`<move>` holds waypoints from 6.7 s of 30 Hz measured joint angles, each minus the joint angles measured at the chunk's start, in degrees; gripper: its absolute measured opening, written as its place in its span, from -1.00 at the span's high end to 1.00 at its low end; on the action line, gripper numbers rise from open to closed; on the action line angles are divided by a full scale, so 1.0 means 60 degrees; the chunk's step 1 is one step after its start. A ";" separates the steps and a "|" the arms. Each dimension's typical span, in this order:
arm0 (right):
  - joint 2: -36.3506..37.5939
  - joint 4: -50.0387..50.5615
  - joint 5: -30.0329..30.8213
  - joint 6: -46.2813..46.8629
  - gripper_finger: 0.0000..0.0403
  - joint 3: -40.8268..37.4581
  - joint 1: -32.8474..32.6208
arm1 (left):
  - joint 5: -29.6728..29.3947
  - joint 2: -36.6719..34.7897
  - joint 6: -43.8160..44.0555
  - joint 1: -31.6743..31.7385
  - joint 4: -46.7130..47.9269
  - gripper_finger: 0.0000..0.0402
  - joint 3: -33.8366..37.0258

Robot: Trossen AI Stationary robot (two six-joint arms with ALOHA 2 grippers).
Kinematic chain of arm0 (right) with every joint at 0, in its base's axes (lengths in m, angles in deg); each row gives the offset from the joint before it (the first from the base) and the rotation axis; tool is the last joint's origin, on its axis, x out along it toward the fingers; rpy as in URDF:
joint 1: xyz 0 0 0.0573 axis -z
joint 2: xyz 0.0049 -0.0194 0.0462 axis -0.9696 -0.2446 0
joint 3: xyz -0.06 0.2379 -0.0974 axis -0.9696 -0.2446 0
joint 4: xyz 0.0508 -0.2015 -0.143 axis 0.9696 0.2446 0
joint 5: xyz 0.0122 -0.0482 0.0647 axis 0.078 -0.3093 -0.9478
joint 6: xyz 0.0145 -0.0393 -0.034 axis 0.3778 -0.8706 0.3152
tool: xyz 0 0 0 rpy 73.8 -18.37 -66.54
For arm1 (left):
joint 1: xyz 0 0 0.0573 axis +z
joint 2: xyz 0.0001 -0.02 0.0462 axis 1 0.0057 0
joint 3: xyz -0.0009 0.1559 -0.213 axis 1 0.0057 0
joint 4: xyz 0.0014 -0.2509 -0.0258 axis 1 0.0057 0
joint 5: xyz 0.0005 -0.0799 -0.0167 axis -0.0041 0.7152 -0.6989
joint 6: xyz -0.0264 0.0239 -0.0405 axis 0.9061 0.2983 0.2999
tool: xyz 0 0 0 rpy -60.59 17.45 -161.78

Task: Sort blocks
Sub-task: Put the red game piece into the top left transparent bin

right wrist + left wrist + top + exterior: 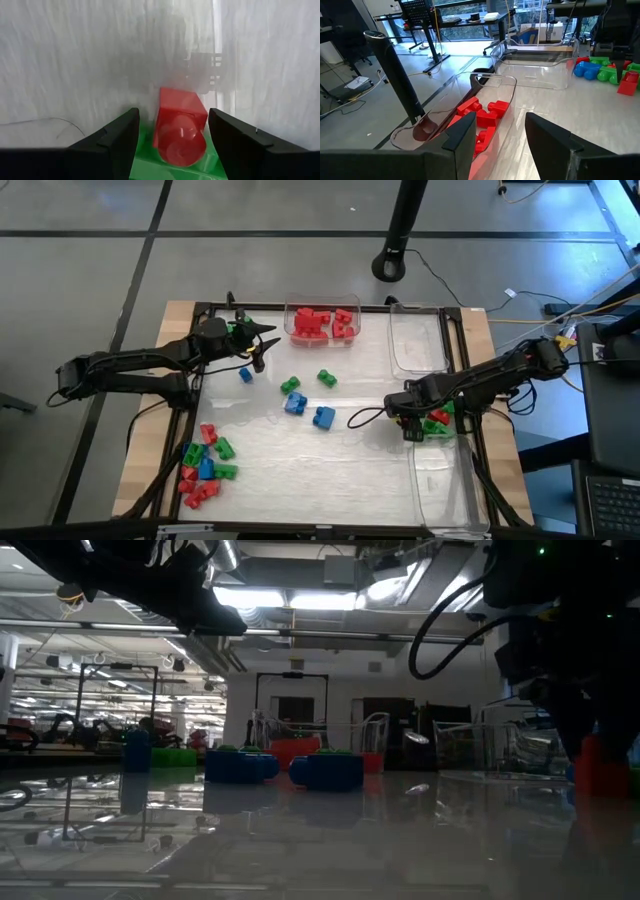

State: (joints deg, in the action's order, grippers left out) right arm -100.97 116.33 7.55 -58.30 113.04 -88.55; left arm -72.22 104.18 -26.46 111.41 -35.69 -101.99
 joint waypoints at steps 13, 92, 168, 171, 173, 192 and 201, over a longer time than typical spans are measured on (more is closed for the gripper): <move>-0.0026 0.0006 -0.0658 0.0669 -0.19 -0.0025 0.0709 | 0.0002 0.0000 -0.0001 0.0000 -0.0063 0.21 0.0000; -0.0007 -0.0749 0.3255 -0.4049 0.31 0.3303 0.1013 | -0.0002 0.0000 -0.0011 0.0000 -0.0066 0.21 0.0000; -0.1082 -1.1234 0.1773 -1.0908 -0.46 -0.0508 0.1246 | -0.2792 0.1485 0.1673 -0.4317 0.4537 0.21 -0.3430; -0.1082 -1.1220 0.1772 -1.0913 -0.46 -0.0678 0.1246 | -0.2807 0.2273 0.2474 -0.4977 0.6072 0.21 -0.4746; -0.1082 -1.1221 0.1769 -1.0913 -0.46 -0.0765 0.1246 | -0.2788 0.2823 0.3237 -0.5434 0.7407 0.21 -0.5639; -0.1082 -1.2018 0.1278 -1.1002 -0.46 -0.1279 0.1246 | -0.0451 0.4492 1.3354 -0.8006 1.5083 0.21 -0.6880; -0.1082 -1.2015 0.1275 -1.1142 -0.46 -0.1279 0.1246 | 0.0884 0.4492 1.4179 -0.8004 1.4796 0.21 -0.5007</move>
State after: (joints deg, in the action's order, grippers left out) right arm -107.46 44.24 15.20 -125.16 105.37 -81.08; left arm -66.91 131.13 58.62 63.39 53.08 -132.02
